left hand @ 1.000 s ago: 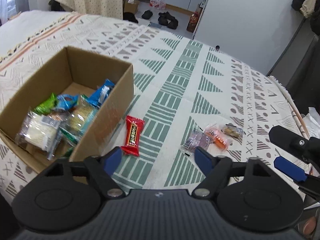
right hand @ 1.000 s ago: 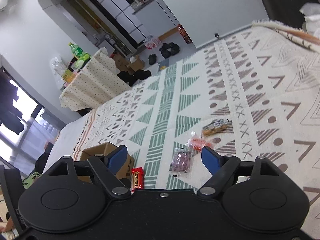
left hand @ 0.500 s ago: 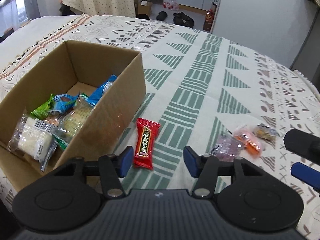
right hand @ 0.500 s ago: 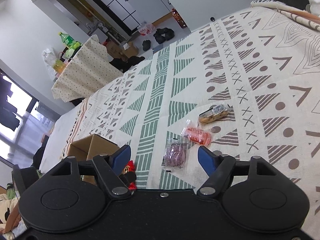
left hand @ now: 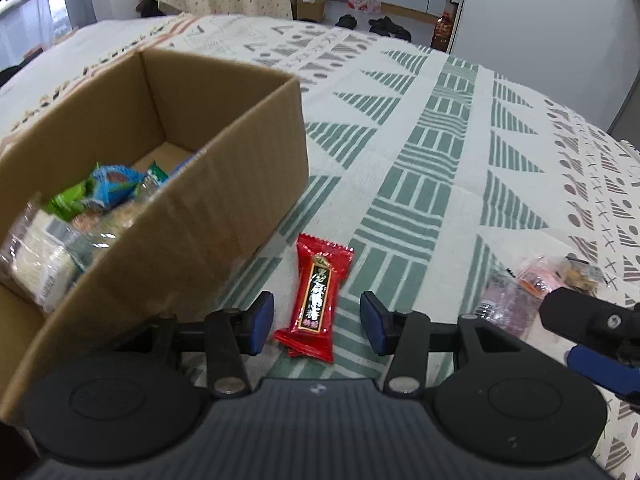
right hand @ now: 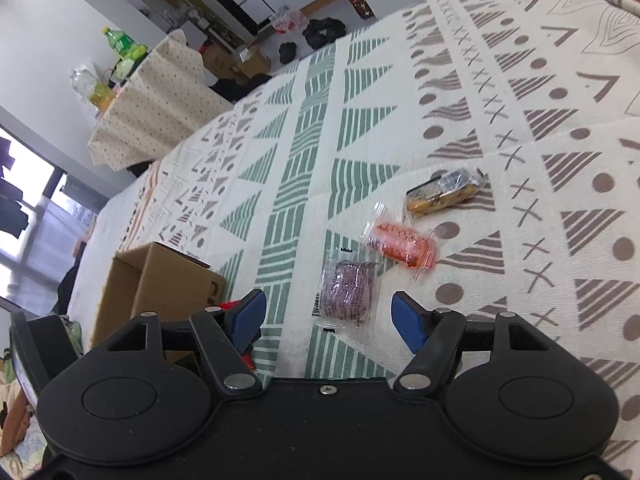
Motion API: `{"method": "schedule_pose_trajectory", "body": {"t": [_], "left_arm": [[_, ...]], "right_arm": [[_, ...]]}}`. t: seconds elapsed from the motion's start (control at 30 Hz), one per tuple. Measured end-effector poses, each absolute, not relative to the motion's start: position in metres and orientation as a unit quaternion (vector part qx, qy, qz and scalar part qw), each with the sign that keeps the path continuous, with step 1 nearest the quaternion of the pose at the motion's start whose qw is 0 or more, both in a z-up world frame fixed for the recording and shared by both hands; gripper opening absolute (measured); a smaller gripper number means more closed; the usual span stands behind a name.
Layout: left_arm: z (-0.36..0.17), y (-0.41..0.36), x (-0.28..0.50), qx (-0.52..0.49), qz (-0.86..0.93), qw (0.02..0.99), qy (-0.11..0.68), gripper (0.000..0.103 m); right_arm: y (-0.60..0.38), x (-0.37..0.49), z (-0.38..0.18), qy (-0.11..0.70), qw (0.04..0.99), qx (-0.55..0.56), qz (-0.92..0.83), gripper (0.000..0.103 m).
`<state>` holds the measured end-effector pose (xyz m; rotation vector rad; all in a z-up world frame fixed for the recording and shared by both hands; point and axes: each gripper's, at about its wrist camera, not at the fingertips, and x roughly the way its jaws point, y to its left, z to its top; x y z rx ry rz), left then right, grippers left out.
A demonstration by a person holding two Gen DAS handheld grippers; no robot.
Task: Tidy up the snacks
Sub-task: 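Grasp the red candy bar with the left gripper while the right gripper grasps the purple packet, then lift both held snacks and carry them over the cardboard box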
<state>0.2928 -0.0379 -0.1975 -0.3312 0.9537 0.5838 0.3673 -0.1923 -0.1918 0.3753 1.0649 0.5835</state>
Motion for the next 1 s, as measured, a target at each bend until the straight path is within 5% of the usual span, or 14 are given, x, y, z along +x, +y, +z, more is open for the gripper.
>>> {"method": "schedule_pose_trajectory", "body": {"t": [0.13,0.2,0.27,0.6,0.7,1.0], "left_arm": [[-0.2,-0.035,0.295,-0.159,0.273,0.837,0.447,0.042],[-0.2,-0.032,0.295,-0.162,0.274,0.836,0.447,0.025],[-0.2,-0.028,0.295,-0.168,0.268,0.837,0.447,0.019],[-0.195,-0.015,0.292,-0.2,0.248,0.834,0.451,0.019],[-0.193,-0.015,0.29,-0.201,0.241,0.833,0.455,0.019],[-0.166,-0.023,0.28,-0.203,0.212,0.848,0.441,0.019]], "right_arm": [[-0.183,0.371,-0.198,0.502,0.805,0.167,0.267,0.066],[-0.179,0.374,-0.202,0.504,0.806,0.163,0.262,0.065],[-0.176,0.375,-0.205,0.505,0.808,0.16,0.258,0.063],[-0.157,0.38,-0.217,0.494,0.824,0.137,0.239,0.053],[-0.152,0.38,-0.218,0.494,0.83,0.111,0.235,0.035],[-0.158,0.372,-0.194,0.48,0.835,0.116,0.242,0.032]]}}
